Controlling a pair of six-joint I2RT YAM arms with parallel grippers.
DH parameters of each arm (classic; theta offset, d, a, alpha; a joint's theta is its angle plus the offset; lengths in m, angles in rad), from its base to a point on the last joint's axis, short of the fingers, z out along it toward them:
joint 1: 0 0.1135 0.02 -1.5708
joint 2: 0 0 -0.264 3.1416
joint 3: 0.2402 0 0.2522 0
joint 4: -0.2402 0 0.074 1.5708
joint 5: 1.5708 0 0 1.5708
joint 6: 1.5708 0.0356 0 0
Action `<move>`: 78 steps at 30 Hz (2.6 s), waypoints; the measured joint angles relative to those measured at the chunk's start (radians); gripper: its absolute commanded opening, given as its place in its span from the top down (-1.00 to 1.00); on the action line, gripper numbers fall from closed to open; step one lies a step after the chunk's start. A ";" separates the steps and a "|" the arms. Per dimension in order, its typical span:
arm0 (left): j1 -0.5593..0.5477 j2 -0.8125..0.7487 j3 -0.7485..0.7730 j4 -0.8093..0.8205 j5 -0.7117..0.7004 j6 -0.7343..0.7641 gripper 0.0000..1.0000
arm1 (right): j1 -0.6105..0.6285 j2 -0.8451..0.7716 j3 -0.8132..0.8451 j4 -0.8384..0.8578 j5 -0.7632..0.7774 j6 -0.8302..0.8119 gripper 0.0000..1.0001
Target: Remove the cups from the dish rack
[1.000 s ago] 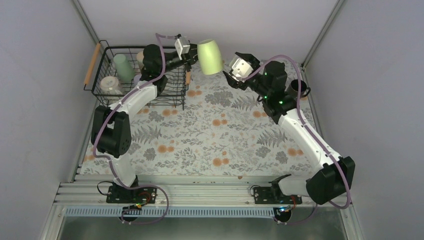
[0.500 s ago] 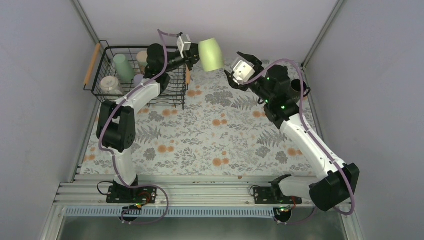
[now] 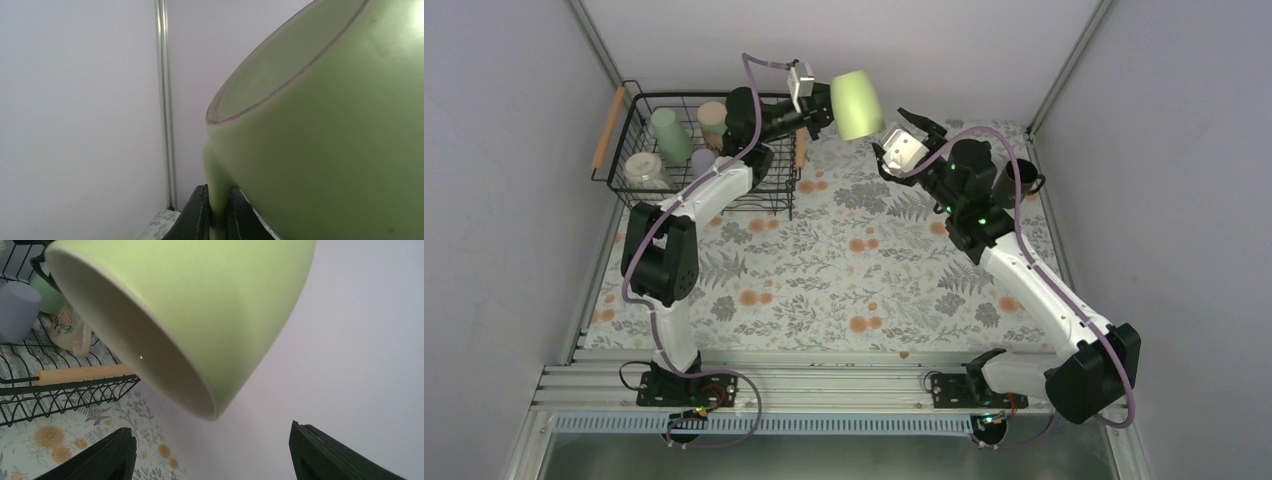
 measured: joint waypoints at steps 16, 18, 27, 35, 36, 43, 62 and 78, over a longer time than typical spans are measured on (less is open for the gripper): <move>-0.024 0.070 0.000 0.035 -0.024 -0.118 0.95 | 0.025 0.003 0.072 0.014 0.040 -0.014 -0.53; -0.029 0.081 0.000 0.038 -0.031 -0.141 0.95 | 0.025 0.009 0.073 0.011 0.048 -0.024 -0.51; -0.061 0.084 0.000 0.095 -0.023 -0.229 0.95 | 0.043 0.056 0.076 0.044 0.089 -0.076 -0.16; -0.082 0.084 -0.037 0.127 -0.029 -0.312 0.95 | 0.044 0.059 0.090 0.063 0.112 -0.134 0.45; -0.082 0.084 -0.038 0.131 -0.032 -0.319 0.95 | 0.044 0.060 0.090 0.064 0.115 -0.138 0.54; -0.097 0.084 -0.040 0.150 -0.051 -0.406 0.90 | 0.045 0.069 0.122 0.070 0.141 -0.174 0.85; -0.031 0.084 -0.079 0.167 0.053 -0.351 -1.00 | 0.042 0.132 0.251 -0.052 0.229 -0.195 0.93; 0.081 -0.173 -0.117 -0.336 0.093 0.161 -1.00 | -0.213 0.463 0.715 -0.476 0.140 -0.089 0.93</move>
